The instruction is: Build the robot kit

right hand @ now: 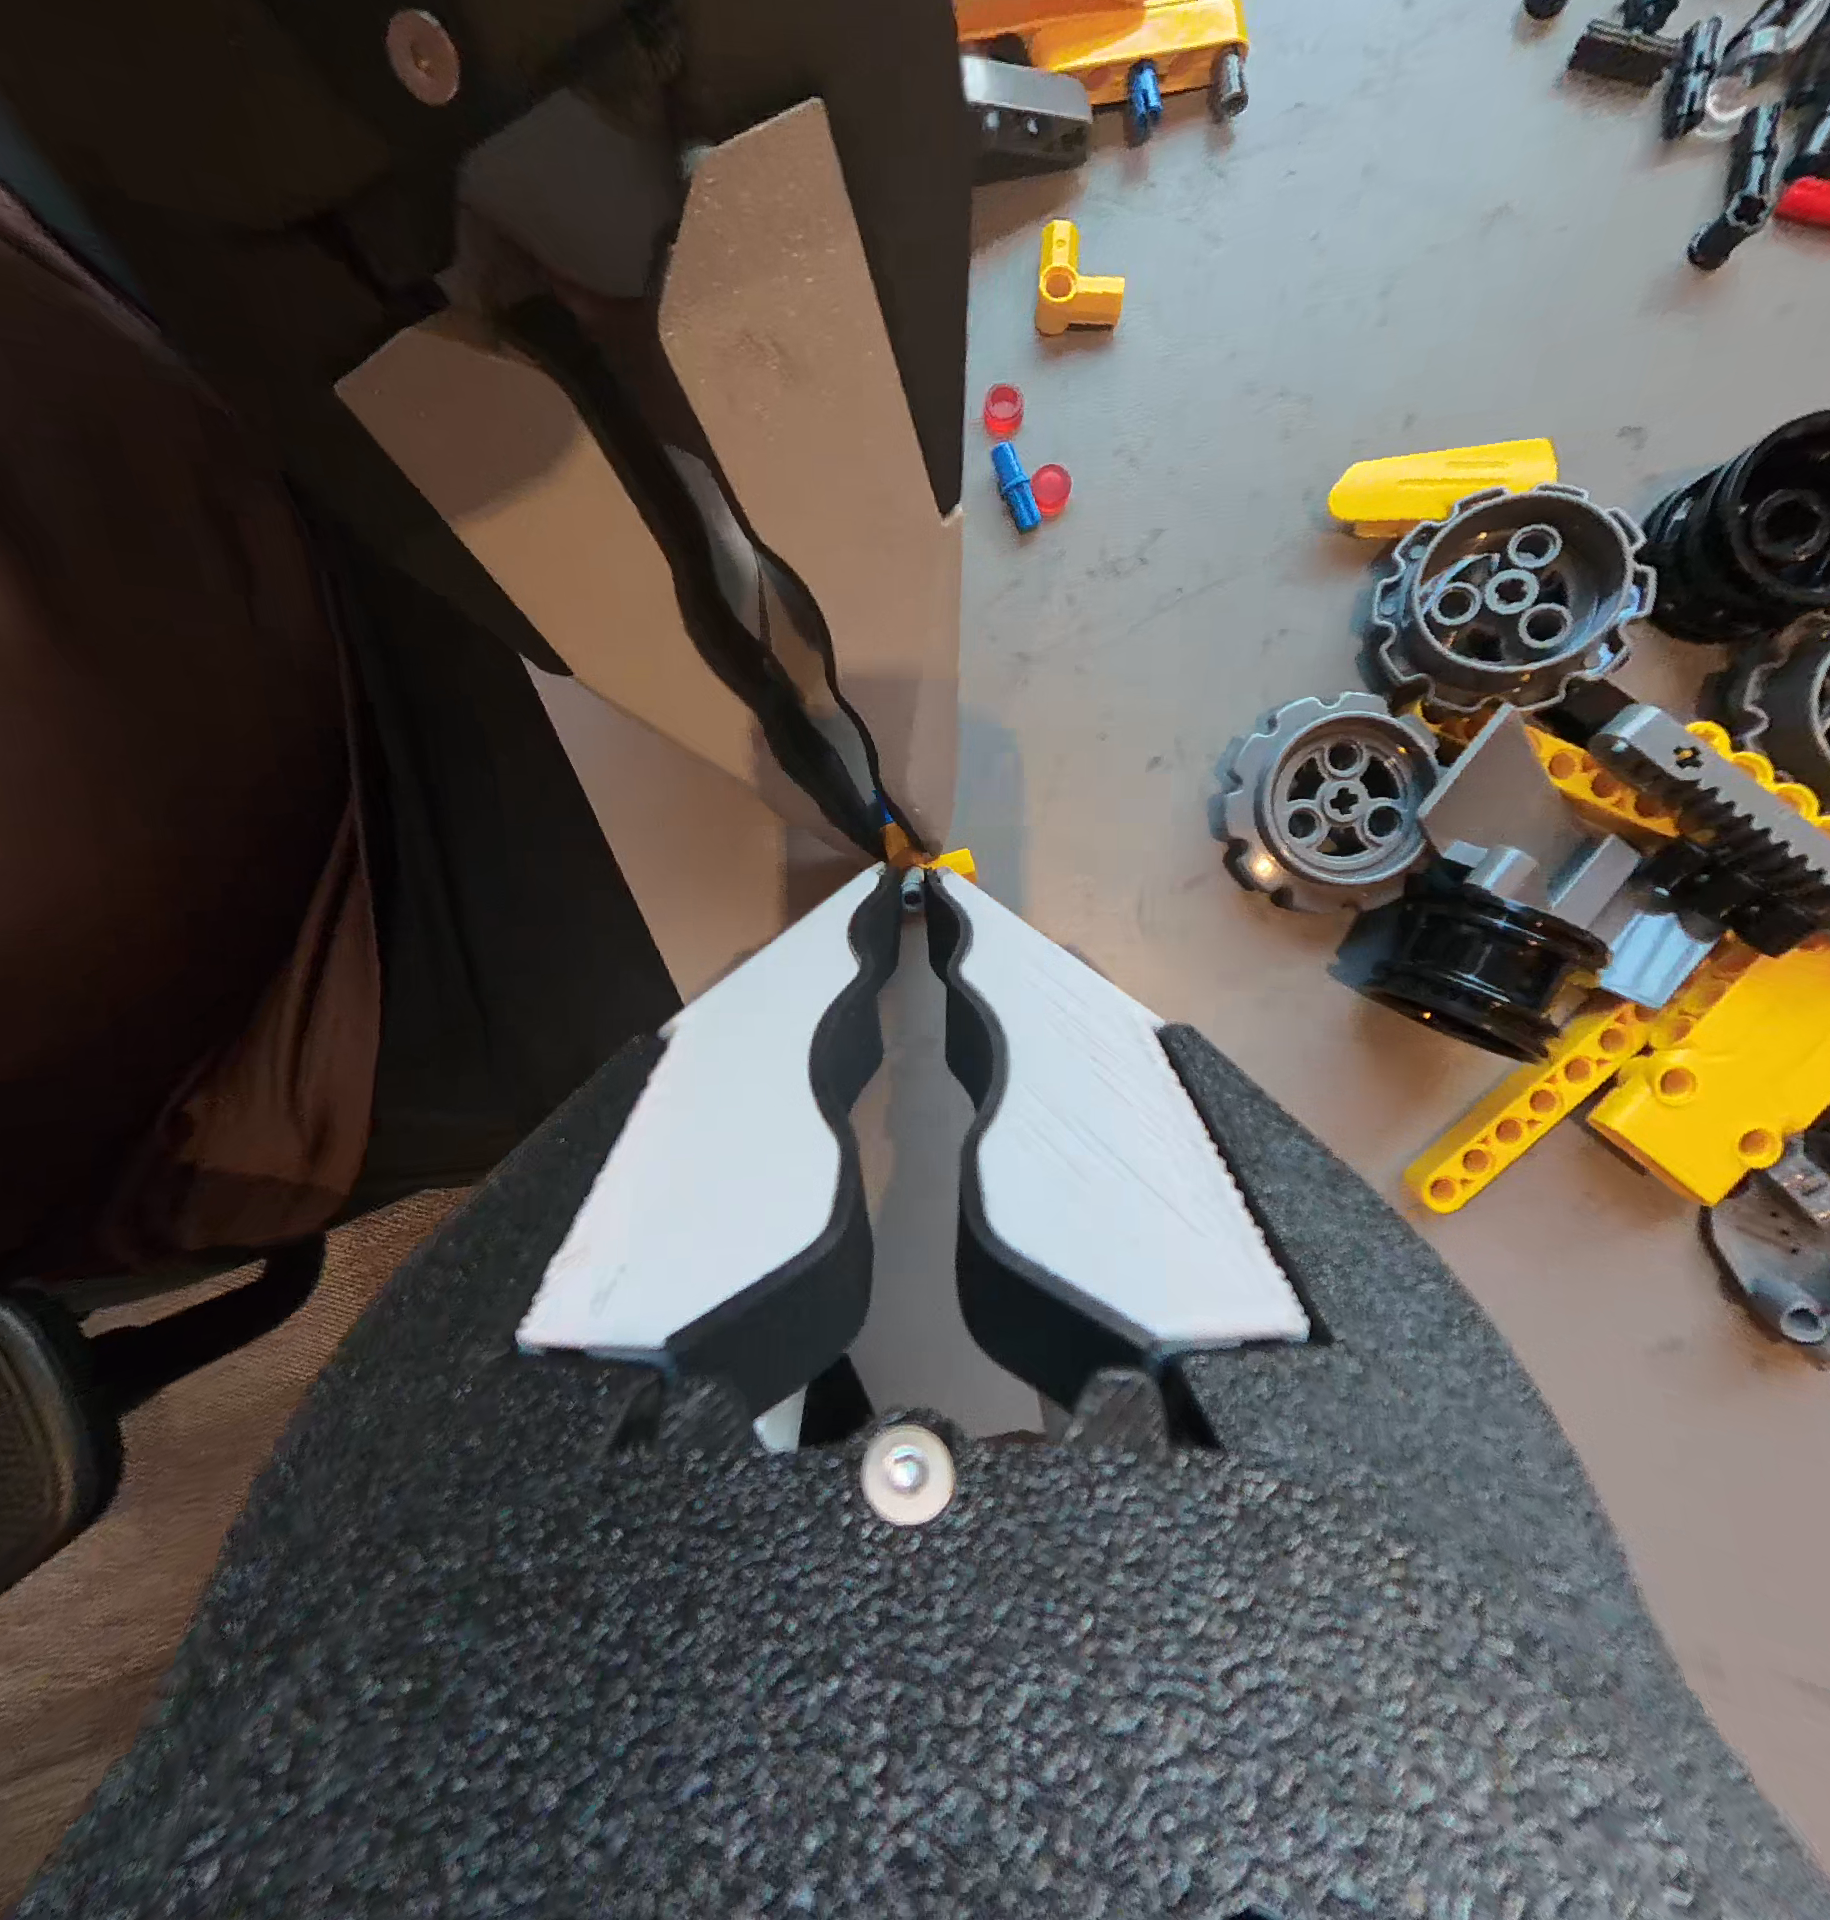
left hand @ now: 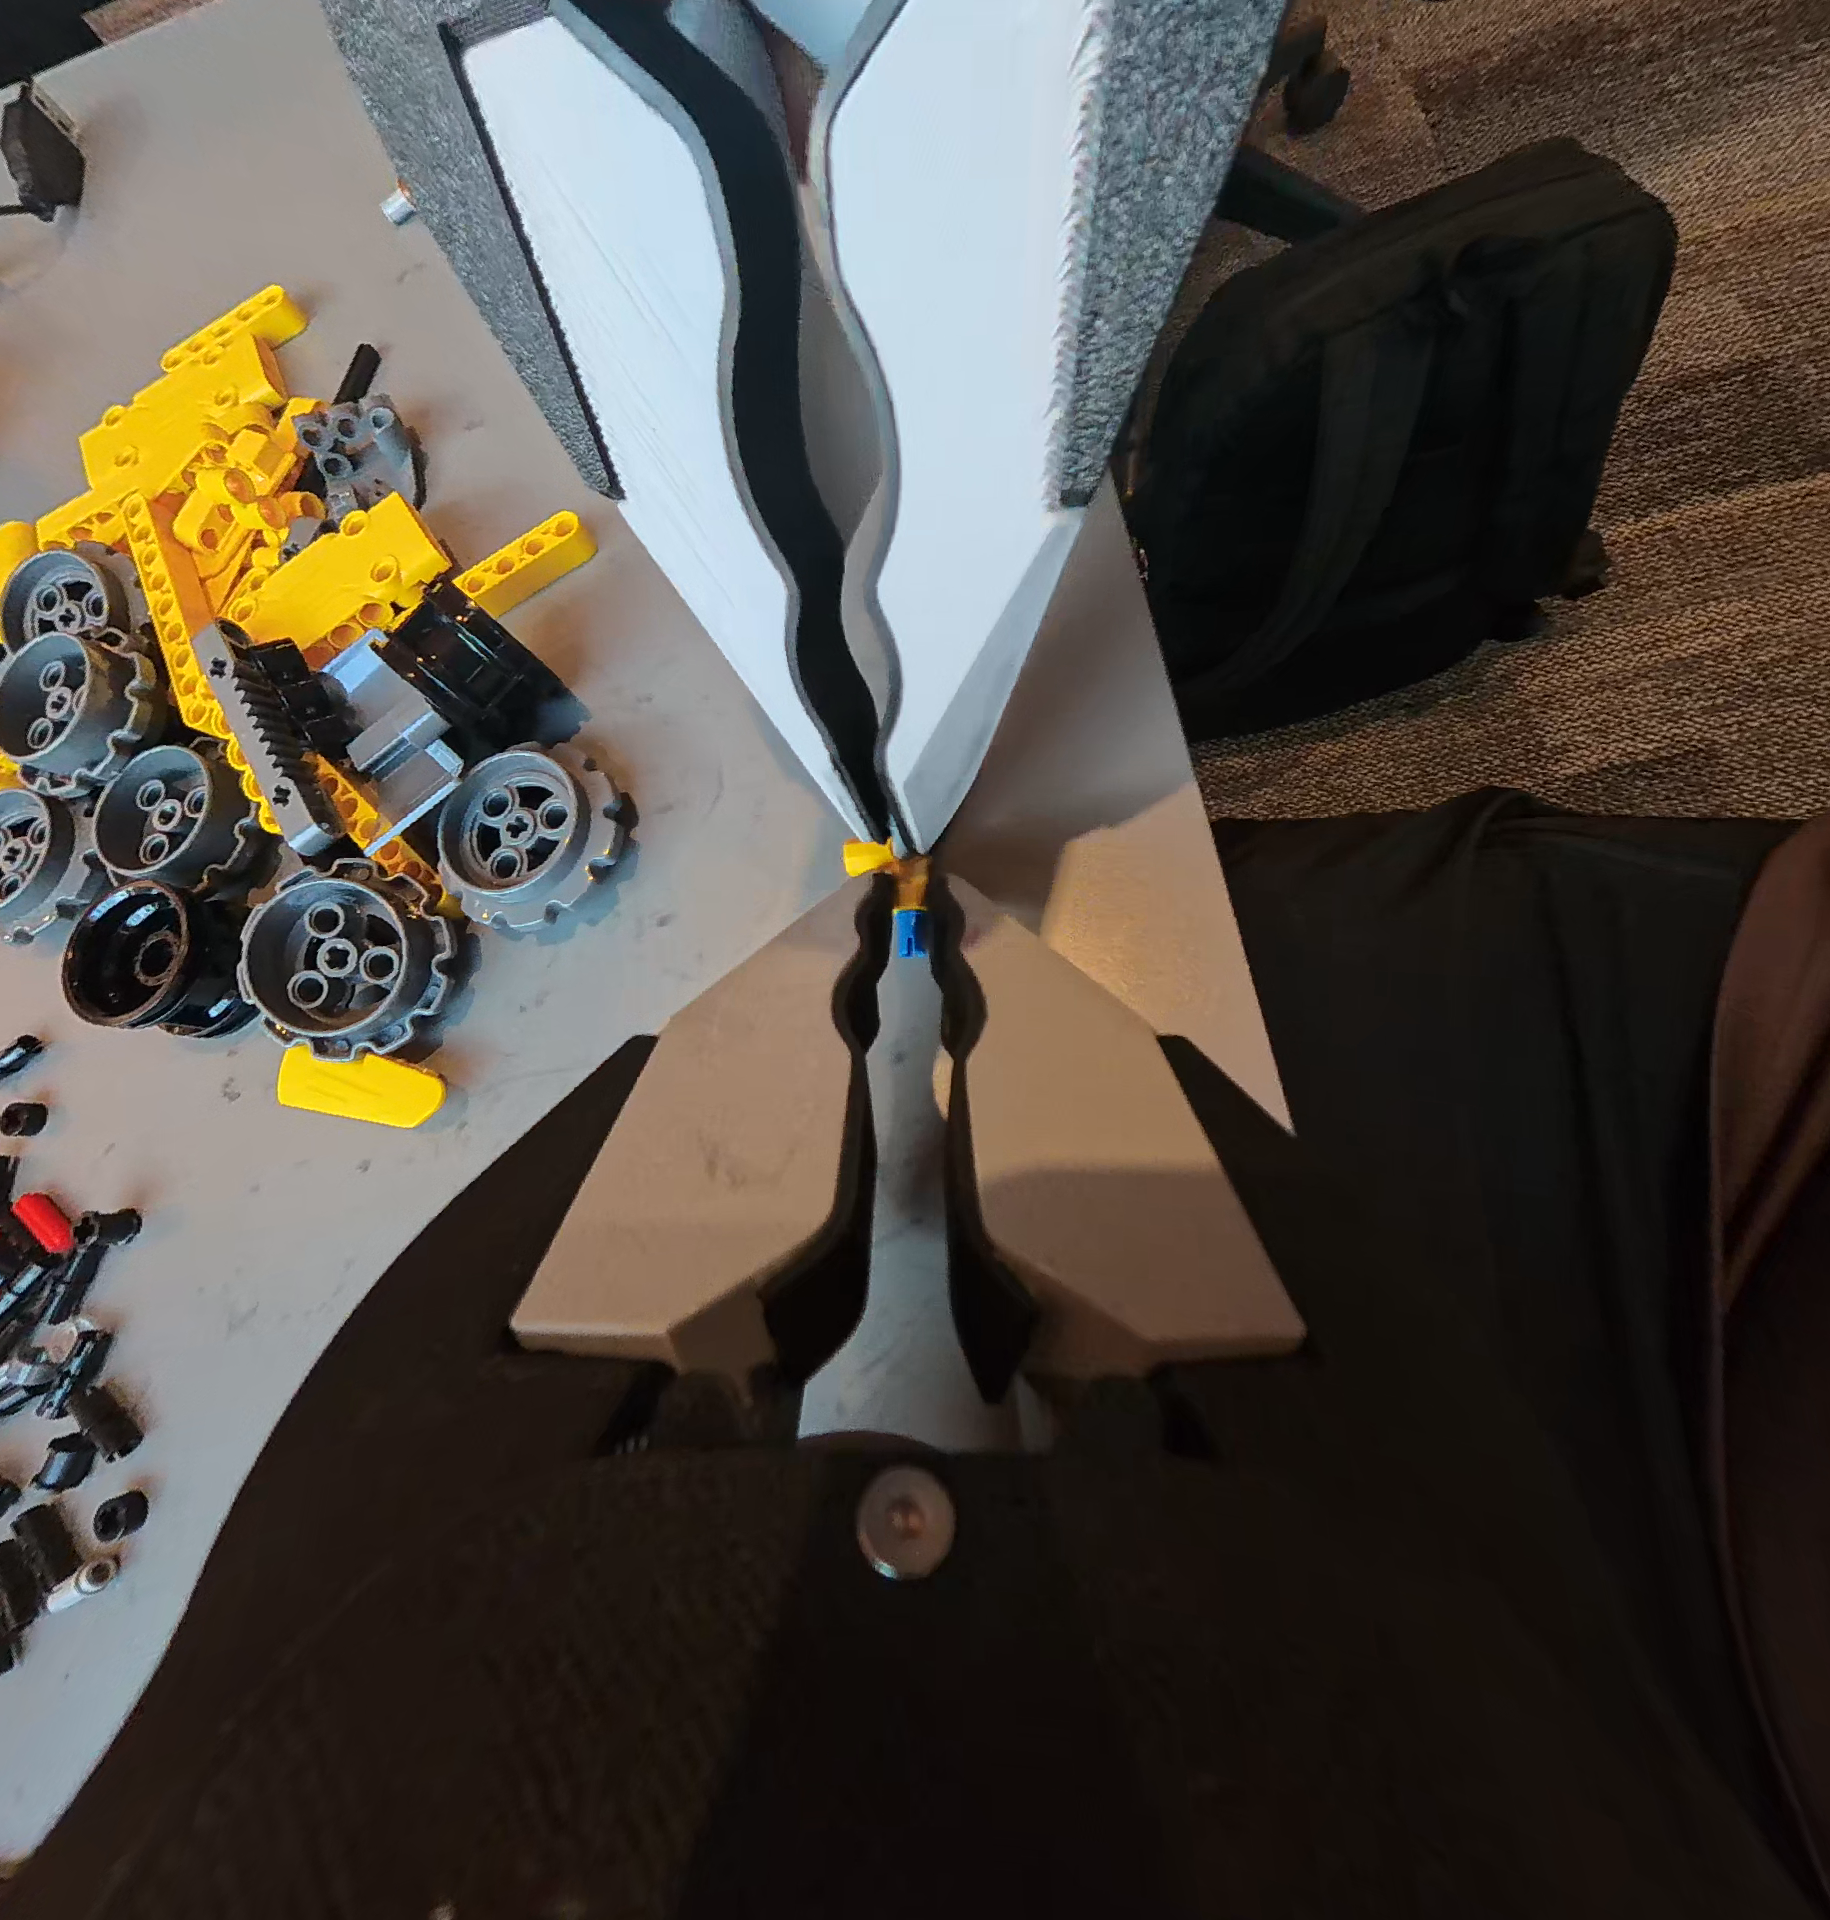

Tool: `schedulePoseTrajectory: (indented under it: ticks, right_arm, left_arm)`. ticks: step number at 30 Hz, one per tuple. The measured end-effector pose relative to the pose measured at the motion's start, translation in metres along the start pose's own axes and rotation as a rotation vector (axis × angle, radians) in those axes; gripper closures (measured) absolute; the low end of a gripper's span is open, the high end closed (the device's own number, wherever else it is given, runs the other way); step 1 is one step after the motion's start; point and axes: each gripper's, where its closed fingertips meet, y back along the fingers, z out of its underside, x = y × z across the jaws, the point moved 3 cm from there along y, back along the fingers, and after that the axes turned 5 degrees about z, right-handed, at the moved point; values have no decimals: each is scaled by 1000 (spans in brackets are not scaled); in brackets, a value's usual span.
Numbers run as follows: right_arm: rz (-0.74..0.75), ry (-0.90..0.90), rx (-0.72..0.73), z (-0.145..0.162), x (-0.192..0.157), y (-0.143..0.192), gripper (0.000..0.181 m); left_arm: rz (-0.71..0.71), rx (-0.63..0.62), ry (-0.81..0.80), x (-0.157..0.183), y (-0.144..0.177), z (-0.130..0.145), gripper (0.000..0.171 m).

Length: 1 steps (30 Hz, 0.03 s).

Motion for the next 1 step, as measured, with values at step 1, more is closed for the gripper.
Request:
schedulePoseTrajectory:
  ticks: [1]
  right_arm:
    - [0,-9,0,-1,0,0,178]
  left_arm:
    - [1,0,1,0,0,0,167]
